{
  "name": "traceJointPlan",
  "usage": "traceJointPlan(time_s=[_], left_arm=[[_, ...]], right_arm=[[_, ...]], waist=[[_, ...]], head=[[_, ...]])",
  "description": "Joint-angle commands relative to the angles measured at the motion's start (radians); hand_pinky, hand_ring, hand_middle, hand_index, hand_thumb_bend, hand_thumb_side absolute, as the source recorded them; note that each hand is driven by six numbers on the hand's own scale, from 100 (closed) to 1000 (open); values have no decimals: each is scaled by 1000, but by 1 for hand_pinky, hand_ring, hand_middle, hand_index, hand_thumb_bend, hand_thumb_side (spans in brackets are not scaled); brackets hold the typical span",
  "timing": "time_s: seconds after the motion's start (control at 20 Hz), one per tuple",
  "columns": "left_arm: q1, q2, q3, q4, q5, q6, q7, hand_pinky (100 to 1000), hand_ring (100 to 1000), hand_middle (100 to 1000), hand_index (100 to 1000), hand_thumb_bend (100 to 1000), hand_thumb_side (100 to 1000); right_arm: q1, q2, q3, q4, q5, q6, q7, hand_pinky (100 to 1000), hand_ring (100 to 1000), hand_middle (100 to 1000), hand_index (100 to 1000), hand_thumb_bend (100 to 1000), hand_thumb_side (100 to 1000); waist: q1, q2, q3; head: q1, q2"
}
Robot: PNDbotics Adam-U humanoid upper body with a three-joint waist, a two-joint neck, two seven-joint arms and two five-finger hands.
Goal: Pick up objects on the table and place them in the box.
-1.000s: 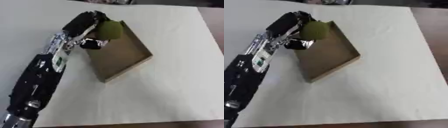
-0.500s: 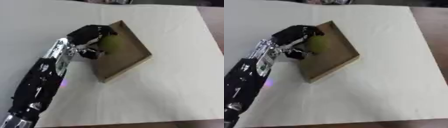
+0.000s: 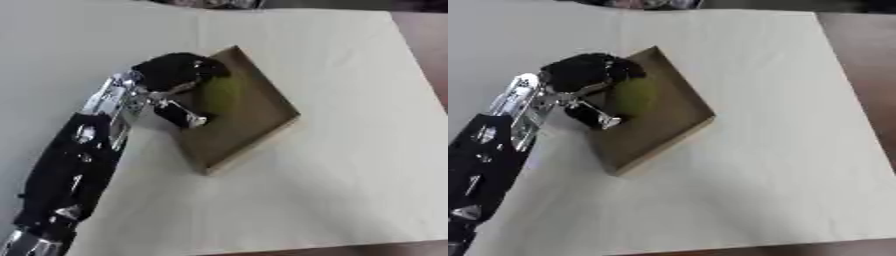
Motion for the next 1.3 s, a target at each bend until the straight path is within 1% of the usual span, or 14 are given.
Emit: traceJointPlan(time_s=[0.05, 0.15, 0.25, 0.3, 0.4, 0.5, 0.65, 0.7, 0.95, 1.05, 1.15, 1.2, 1.3], left_arm=[[-16, 22, 15, -31, -4, 27, 30, 893, 943, 893, 984, 388, 713], [-16, 26, 18, -39, 6, 38, 44, 897, 962, 895, 985, 394, 789], [-16, 29, 23, -49, 25, 50, 54, 904, 989, 898, 985, 370, 849], [-16, 31, 27, -54, 37, 57, 58, 902, 1000, 896, 985, 344, 887], [-18, 37, 36, -66, 67, 75, 69, 894, 1000, 893, 982, 319, 943], [-17, 41, 39, -76, 95, 91, 79, 886, 997, 887, 978, 308, 950], [-13, 46, 31, -96, 129, 98, 85, 877, 988, 884, 975, 307, 939], [-12, 49, 27, -103, 137, 98, 85, 874, 984, 883, 974, 306, 940], [-4, 63, 13, -143, 173, 90, 77, 872, 978, 879, 970, 309, 922], [2, 71, 11, -166, 191, 91, 74, 865, 970, 874, 968, 294, 884], [10, 86, 10, -202, 215, 101, 75, 852, 956, 865, 962, 268, 821], [14, 97, 13, -225, 231, 112, 79, 841, 944, 860, 958, 264, 791], [24, 121, 19, -276, 269, 142, 89, 816, 919, 846, 949, 223, 741]], right_arm=[[-8, -27, -10, -16, -4, 3, -6, 751, 585, 634, 816, 100, 470], [-7, -28, -10, -16, -4, 3, -6, 751, 585, 634, 815, 100, 470], [-6, -29, -10, -16, -4, 5, -6, 751, 585, 633, 815, 100, 470], [-6, -30, -11, -16, -3, 5, -7, 751, 585, 632, 815, 100, 470], [-5, -31, -11, -16, -3, 6, -8, 751, 585, 632, 815, 100, 470], [-4, -33, -11, -16, -3, 7, -9, 751, 585, 631, 815, 100, 470], [-3, -34, -12, -16, -2, 8, -10, 751, 585, 631, 815, 100, 470], [-2, -34, -12, -16, -2, 9, -10, 751, 586, 631, 815, 100, 480], [0, -37, -14, -16, -1, 8, -13, 751, 586, 631, 815, 100, 469], [0, -38, -15, -16, 0, 7, -14, 751, 586, 631, 815, 100, 463], [3, -43, -17, -16, 1, 5, -16, 750, 586, 630, 815, 100, 457], [4, -46, -19, -16, 2, 4, -18, 750, 586, 630, 814, 100, 456], [8, -51, -22, -16, 3, 2, -23, 750, 586, 629, 814, 100, 456]], waist=[[-1, -23, 0], [-1, -24, 1], [-2, -24, 2], [-2, -25, 3], [-3, -25, 4], [-4, -26, 6], [-4, -27, 8], [-4, -27, 9], [-4, -30, 13], [-2, -32, 15], [2, -34, 19], [4, -35, 22], [9, -37, 27]], head=[[-4, 2], [-5, 2], [-6, 2], [-6, 2], [-6, 3], [-7, 4], [-9, 6], [-9, 6], [-15, 4], [-18, 4], [-22, 7], [-25, 10], [-31, 15]])
